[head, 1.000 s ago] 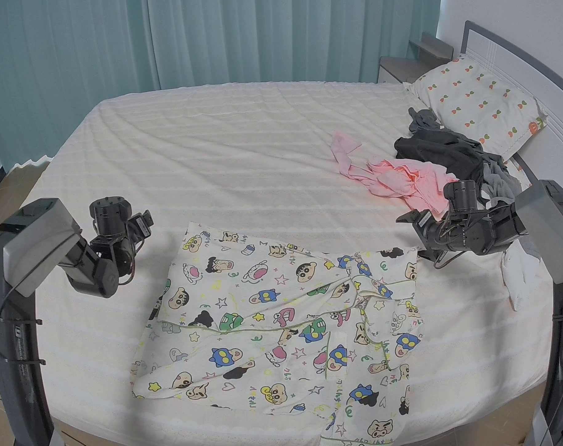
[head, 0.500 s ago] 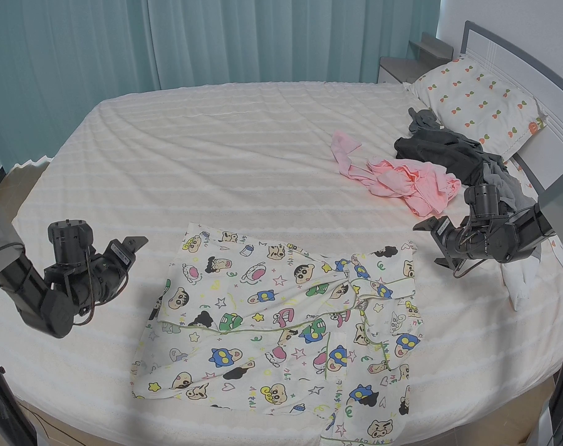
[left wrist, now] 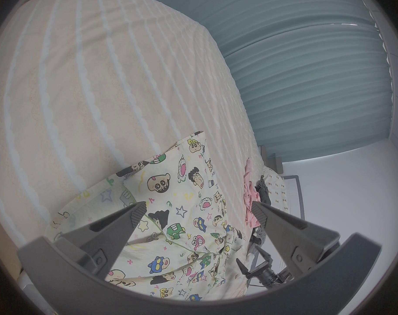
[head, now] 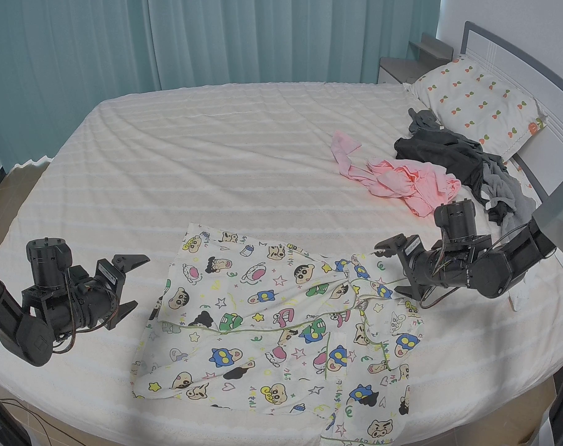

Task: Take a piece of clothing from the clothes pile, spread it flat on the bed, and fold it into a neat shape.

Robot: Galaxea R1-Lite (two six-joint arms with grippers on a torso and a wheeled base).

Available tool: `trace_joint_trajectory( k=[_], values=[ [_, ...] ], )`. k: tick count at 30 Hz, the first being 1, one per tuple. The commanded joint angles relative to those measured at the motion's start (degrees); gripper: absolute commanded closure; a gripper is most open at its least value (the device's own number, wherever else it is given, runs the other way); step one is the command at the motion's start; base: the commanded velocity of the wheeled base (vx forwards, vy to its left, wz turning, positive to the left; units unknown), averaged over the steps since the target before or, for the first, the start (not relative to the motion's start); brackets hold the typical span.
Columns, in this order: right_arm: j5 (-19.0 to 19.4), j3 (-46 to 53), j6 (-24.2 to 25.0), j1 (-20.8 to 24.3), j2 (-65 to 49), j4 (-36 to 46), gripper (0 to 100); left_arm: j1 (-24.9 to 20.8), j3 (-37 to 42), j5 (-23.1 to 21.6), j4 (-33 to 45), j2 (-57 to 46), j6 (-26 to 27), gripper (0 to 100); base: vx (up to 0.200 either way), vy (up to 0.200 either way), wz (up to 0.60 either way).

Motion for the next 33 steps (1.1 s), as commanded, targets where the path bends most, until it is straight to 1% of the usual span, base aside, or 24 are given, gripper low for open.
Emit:
trace_joint_trajectory(
  k=[1,2,5,9,14,17,21,25,26,27,30,33],
  values=[
    [-4.09,3.60,-6.51,3.36,5.02,-4.51,0,0.18,2.06,-0.25,-2.20,-0.94,-0.20,0,0.000,0.000,0.00],
    [-4.62,3.69,-6.51,3.45,5.73,-5.92,0,0.18,2.50,-0.34,-2.73,-0.85,-0.20,0,0.000,0.000,0.00],
    [-5.67,3.78,-6.51,3.89,6.52,-6.80,0,0.18,3.03,-0.43,-3.87,-0.50,-0.02,0,0.000,0.000,0.00],
    [-5.76,2.90,-6.24,3.98,7.75,-7.06,0,0.09,3.03,-0.43,-4.14,0.03,-0.02,0,0.000,0.000,0.00],
    [-5.94,-0.09,-6.33,3.89,10.21,-6.97,0,0.09,3.03,-0.25,-4.22,0.38,-0.02,0,0.000,0.000,0.00],
    [-6.29,-4.83,-6.16,3.54,12.50,-6.97,0,0.18,3.03,-0.25,-4.40,0.56,0.06,0,0.000,0.000,0.00],
    [-8.31,-11.51,-6.33,3.28,15.40,-6.36,0,0.18,2.85,-0.16,-4.49,1.61,0.06,0,0.000,0.000,0.00],
    [-12.97,-20.39,-6.86,2.75,16.89,-6.89,0,0.27,3.03,0.01,-5.89,2.31,0.06,0,0.000,0.000,0.00],
    [-13.50,-21.27,-7.04,2.75,16.89,-6.97,0,0.27,3.03,0.10,-6.16,2.31,0.06,0,0.000,0.000,0.00],
    [-14.55,-24.17,-8.09,2.48,16.45,-7.41,0,0.27,3.20,0.45,-6.68,2.40,0.06,0,0.000,0.000,0.00],
    [-14.90,-28.21,-11.08,2.40,15.48,-9.17,0,0.27,3.29,0.89,-6.95,2.58,0.06,0,0.000,0.000,0.00],
    [-14.20,-33.66,-17.85,2.31,16.36,-9.44,0,0.27,3.29,0.98,-7.04,2.84,0.06,0,0.000,0.000,0.00]
  ],
)
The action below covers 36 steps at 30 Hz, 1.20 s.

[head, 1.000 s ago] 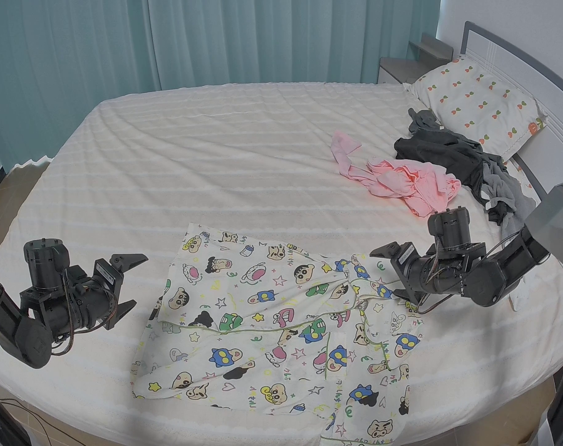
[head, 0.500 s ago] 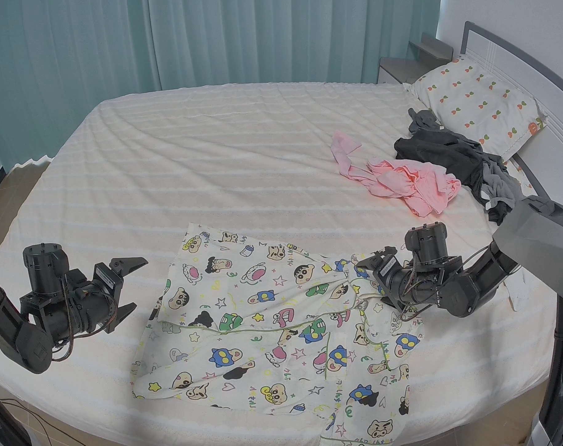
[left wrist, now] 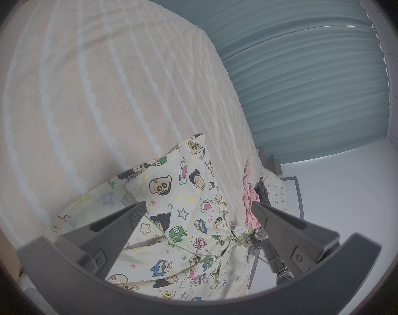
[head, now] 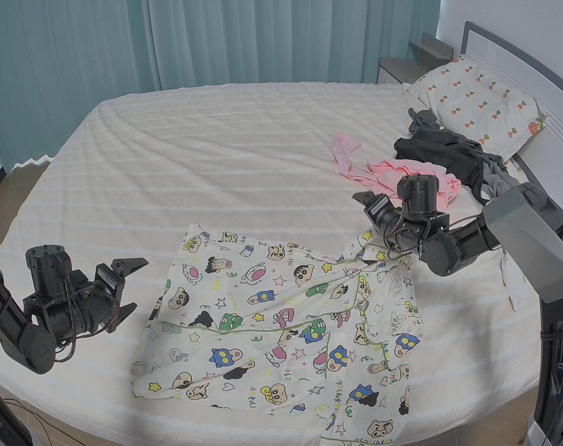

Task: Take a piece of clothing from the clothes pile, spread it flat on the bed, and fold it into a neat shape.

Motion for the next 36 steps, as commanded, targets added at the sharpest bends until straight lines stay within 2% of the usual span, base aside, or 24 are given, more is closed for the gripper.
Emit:
trace_joint_trajectory(
  k=[1,3,8,11,17,20,24,32,36],
  values=[
    [-0.34,-10.08,-8.75,-0.50,2.07,-0.66,0,0.02,0.17,0.38,-0.59,1.04,-0.02,0,0.000,0.000,0.00],
    [-0.17,-13.42,-13.23,-0.76,4.79,0.66,0,-0.06,0.17,0.38,-0.59,1.04,-0.02,0,0.000,0.000,0.00],
    [-0.34,-15.62,-16.04,-1.20,7.87,1.10,0,0.02,0.17,0.38,-0.59,1.30,-0.02,0,0.000,0.000,0.00],
    [-0.69,-14.30,-15.78,-1.29,6.99,1.10,0,0.02,0.17,0.38,-0.59,1.83,-0.02,0,0.000,0.000,0.00],
    [1.15,-0.15,-14.46,-1.90,-2.76,1.01,0,-0.06,0.26,0.29,-0.59,1.92,-0.02,0,0.000,0.000,0.00],
    [3.52,6.70,-10.95,-1.46,-6.02,1.01,0,-0.24,0.26,0.29,-0.59,2.00,-0.02,0,0.000,0.000,0.00],
    [4.14,11.62,-7.43,-0.32,-6.19,1.01,0,-0.24,0.52,0.38,-0.59,2.09,-0.02,0,0.000,0.000,0.00],
    [4.23,10.22,-7.25,-0.23,-1.80,1.01,0,-0.24,0.96,0.29,-1.82,2.44,-0.02,0,0.000,0.000,0.00],
    [3.79,4.24,-7.34,-0.23,2.33,2.24,0,-0.24,1.14,0.47,-3.31,3.50,0.07,0,0.000,0.000,0.00]
  ],
)
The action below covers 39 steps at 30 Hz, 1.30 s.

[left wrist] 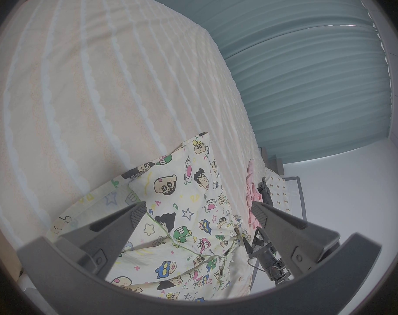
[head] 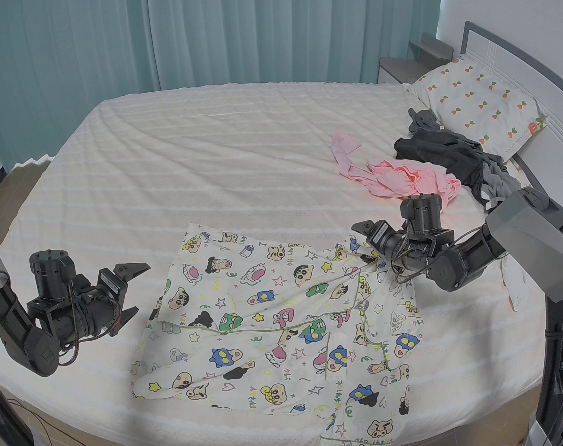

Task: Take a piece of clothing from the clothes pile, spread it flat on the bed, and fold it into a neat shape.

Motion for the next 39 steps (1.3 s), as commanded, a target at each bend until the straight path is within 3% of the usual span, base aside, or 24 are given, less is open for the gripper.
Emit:
trace_joint_trajectory(
  k=[1,5,8,13,18,24,27,29,31,32,34,39],
  values=[
    [-0.40,-6.41,-0.24,-0.09,5.20,1.99,0,0.00,0.20,0.11,-1.12,1.31,0.01,0,0.000,0.000,0.00],
    [-0.92,-12.83,-0.33,-0.88,9.07,7.09,0,0.00,0.20,0.11,-1.12,1.39,-0.08,0,0.000,0.000,0.00],
    [-3.38,-20.30,-0.33,-2.20,13.29,10.60,0,0.00,0.20,0.03,-1.12,1.57,0.01,0,0.000,0.000,0.00],
    [-6.20,-27.94,-0.15,-3.43,14.78,5.59,0,0.00,0.20,0.11,-1.12,1.92,-0.08,0,0.000,0.000,0.00],
    [-6.46,-26.19,-0.68,-3.87,12.15,-6.01,0,0.00,0.20,0.11,-1.12,2.10,-0.08,0,0.000,0.000,0.00],
    [-4.88,-13.18,-2.17,-5.02,4.41,-6.36,0,0.00,0.20,0.11,-1.21,2.10,-0.08,0,0.000,0.000,0.00],
    [-1.98,-3.69,-3.05,-7.12,-0.51,-6.62,0,0.09,0.29,0.03,-1.21,2.10,-0.08,0,0.000,0.000,0.00],
    [2.86,6.25,-4.72,-10.11,-5.26,-7.41,0,0.18,0.81,-0.41,-1.21,2.10,-0.08,0,0.000,0.000,0.00],
    [3.56,7.48,-4.90,-10.46,-5.78,-7.59,0,0.18,0.90,-0.59,-1.21,2.10,-0.08,0,0.000,0.000,0.00],
    [9.10,16.88,-7.09,-13.80,-9.21,-10.14,0,0.09,1.52,-1.47,-1.30,2.01,-0.17,0,0.000,0.000,0.00],
    [14.37,24.44,-9.29,-16.88,-11.14,-14.45,0,0.09,2.48,-3.49,-2.35,2.10,-0.17,0,0.000,0.000,0.00],
    [21.31,34.02,-16.76,-20.31,-10.09,-21.92,0,0.62,6.35,-9.11,-7.10,2.54,-0.17,0,0.000,0.000,0.00]
  ],
)
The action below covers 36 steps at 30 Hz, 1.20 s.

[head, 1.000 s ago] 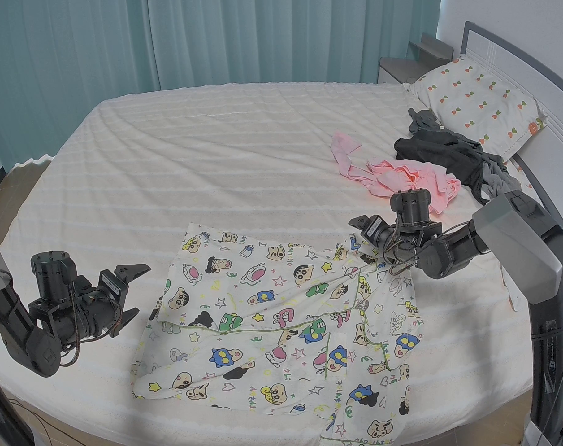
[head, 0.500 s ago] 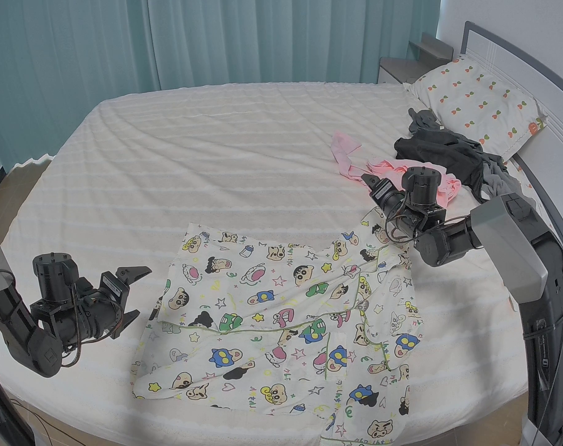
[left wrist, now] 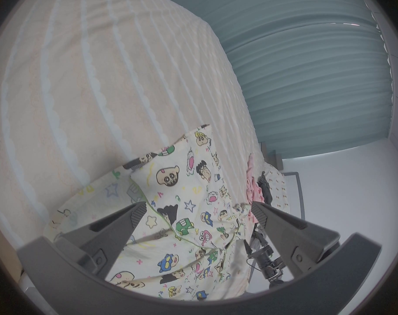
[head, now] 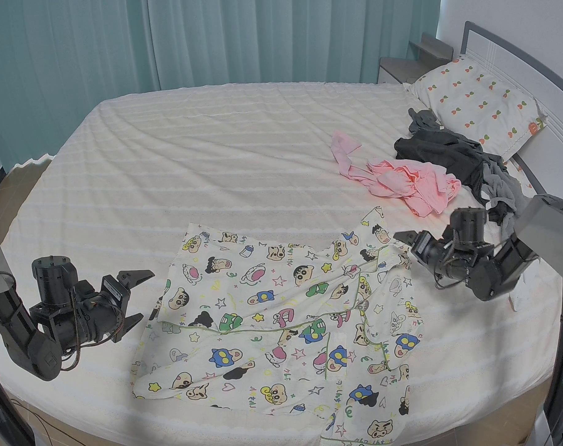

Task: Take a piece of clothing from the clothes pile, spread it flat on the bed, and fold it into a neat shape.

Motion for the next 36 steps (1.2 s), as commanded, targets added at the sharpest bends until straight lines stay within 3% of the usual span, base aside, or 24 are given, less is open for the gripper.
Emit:
trace_joint_trajectory(
  k=[1,6,10,21,36],
  values=[
    [14.57,22.68,-11.08,-9.15,-6.38,-11.23,0,0.68,6.49,-8.74,-6.74,1.32,-0.08,0,0.000,0.000,0.00],
    [18.26,23.21,-12.04,-9.15,-1.64,-13.60,0,1.04,9.12,-11.37,-11.75,3.69,-0.08,0,0.000,0.000,0.00],
    [23.79,22.60,-12.13,-9.59,1.97,-15.71,0,1.04,11.32,-11.64,-19.49,8.61,-0.17,0,0.000,0.000,0.00],
    [26.17,21.02,-12.22,-10.03,3.28,-15.54,0,0.95,12.11,-11.64,-21.24,9.84,-0.17,0,0.000,0.000,0.00],
    [25.99,16.18,-12.04,-5.98,6.27,-14.66,0,1.04,11.85,-11.55,-21.24,10.11,-0.17,0,0.000,0.000,0.00]
  ],
)
